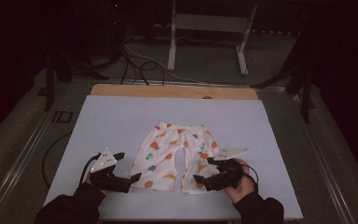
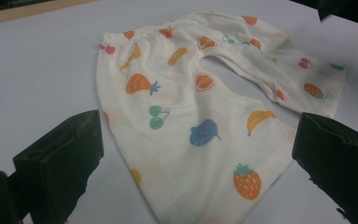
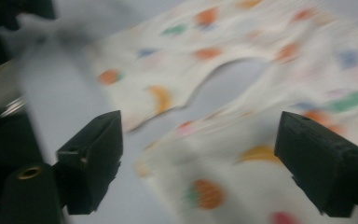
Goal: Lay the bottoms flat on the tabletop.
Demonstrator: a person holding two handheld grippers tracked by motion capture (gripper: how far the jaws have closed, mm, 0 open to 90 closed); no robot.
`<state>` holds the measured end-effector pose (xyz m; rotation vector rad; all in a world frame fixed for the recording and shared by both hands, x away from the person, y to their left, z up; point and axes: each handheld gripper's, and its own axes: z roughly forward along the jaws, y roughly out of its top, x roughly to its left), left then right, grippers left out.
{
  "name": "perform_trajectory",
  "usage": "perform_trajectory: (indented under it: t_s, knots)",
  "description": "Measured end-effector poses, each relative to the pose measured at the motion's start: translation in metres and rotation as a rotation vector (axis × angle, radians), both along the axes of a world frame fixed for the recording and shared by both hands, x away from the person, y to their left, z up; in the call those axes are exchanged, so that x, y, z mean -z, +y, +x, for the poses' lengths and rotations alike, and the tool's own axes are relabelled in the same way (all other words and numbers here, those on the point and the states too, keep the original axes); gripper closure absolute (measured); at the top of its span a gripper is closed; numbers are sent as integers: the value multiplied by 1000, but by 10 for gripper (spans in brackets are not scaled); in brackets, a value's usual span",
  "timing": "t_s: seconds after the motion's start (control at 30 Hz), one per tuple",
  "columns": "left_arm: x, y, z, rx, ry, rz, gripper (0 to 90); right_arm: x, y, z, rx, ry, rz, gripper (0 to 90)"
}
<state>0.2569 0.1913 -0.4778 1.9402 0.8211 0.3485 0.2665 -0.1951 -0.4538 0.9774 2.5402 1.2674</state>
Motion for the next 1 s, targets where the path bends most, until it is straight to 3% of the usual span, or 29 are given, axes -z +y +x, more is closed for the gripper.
perform_trajectory:
  t_s: [0.03,0.07,0.1,0.13,0.2,0.23,0.27,0.3,0.37,0.4,0.43,0.57,0.63,0.7,0.77,0.93,1.0]
  knots:
    - [-4,-2,10,-1,7,2,25,-3,-12,13,40,-55,-1,144]
    - [-5,-3,14,-3,19,3,25,-3,-16,18,50,-58,2,145]
    - [-5,-3,14,-3,19,3,25,-2,-21,24,82,-54,9,142]
    - [-8,-5,24,-18,44,-7,26,-1,-25,30,111,-43,17,141]
    - [-10,-6,30,-23,47,-13,26,0,-29,38,135,-29,10,144]
    - [-10,-8,40,-31,43,-15,26,3,-35,51,195,-8,9,154]
    - [-10,-8,40,-31,43,-15,26,3,-35,51,195,-8,9,154]
    - [-10,-10,53,-37,55,-22,23,7,-41,67,215,34,31,153]
    - [-8,-11,66,-59,50,-9,23,9,-44,77,244,58,61,183]
    - [-8,-11,66,-59,50,-9,25,9,-44,77,244,58,61,183]
    - [-7,-12,79,-76,57,-5,31,11,-46,90,270,51,61,246]
    - [-1,-20,105,-97,119,9,56,16,-44,109,286,38,52,384]
    - [3,-25,115,-101,129,14,98,21,-42,119,305,54,43,453]
    - [9,-30,125,-105,158,3,157,27,-41,127,320,35,30,540]
    - [17,-36,134,-116,168,31,175,35,-40,135,336,44,17,576]
    - [33,-48,150,-130,199,60,324,53,-37,148,368,91,11,613]
    - [37,-51,153,-136,194,83,379,57,-34,149,366,90,-14,622]
